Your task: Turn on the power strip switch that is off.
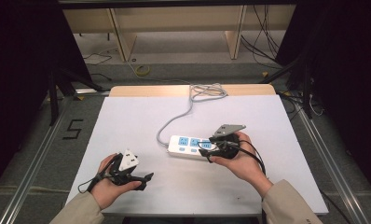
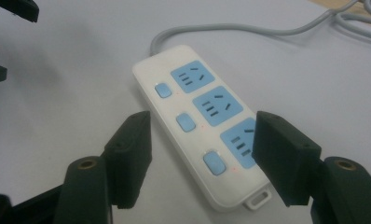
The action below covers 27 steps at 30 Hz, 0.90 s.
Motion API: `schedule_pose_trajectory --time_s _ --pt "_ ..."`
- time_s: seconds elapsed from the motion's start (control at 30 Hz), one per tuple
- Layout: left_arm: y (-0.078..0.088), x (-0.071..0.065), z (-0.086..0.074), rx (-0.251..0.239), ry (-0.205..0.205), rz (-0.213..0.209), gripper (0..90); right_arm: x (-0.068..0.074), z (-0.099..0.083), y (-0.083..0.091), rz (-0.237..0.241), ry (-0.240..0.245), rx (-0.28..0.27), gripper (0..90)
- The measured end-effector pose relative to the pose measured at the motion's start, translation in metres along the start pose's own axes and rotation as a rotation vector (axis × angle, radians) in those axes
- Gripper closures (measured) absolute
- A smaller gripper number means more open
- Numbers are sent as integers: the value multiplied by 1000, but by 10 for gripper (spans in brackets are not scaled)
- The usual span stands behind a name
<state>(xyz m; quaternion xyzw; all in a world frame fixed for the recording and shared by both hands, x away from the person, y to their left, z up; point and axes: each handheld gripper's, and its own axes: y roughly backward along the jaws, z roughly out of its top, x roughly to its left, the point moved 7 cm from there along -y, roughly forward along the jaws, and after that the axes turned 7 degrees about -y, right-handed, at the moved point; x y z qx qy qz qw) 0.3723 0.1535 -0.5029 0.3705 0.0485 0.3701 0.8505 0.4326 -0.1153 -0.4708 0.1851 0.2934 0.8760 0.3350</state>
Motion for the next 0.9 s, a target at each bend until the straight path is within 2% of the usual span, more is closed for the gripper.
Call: schedule_pose_trajectory --time_s 0.2,0.43,0.67,0.9 --pt "0 0 0 0 3 2 156 -1 -12 17 18 -8 -28 357" --pt "1 0 0 -3 4 3 156 -2 -29 39 25 -23 -96 344" --pt "1 0 0 -1 -2 2 156 -7 -50 59 16 -49 -108 338" --pt "1 -5 3 -8 -3 -13 156 -11 -56 66 6 -64 -122 328"
